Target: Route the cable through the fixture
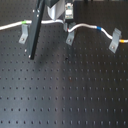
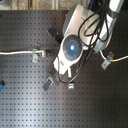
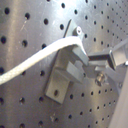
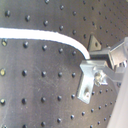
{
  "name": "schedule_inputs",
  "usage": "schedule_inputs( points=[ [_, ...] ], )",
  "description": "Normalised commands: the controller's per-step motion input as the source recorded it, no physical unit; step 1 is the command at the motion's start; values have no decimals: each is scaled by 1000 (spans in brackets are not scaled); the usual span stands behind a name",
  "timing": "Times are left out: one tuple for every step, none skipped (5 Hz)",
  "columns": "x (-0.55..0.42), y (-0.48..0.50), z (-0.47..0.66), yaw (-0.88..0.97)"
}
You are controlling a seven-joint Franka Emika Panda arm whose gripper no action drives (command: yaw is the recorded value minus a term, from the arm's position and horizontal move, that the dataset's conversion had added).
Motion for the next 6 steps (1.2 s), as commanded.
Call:
schedule_inputs(
  points=[
    [-69,-77,-215,-308],
    [-192,-8,-208,-228],
    [-90,-96,-92,-329],
    [-62,-104,-184,-426],
    [-149,-110,-282,-257],
    [-146,51,-94,0]
  ],
)
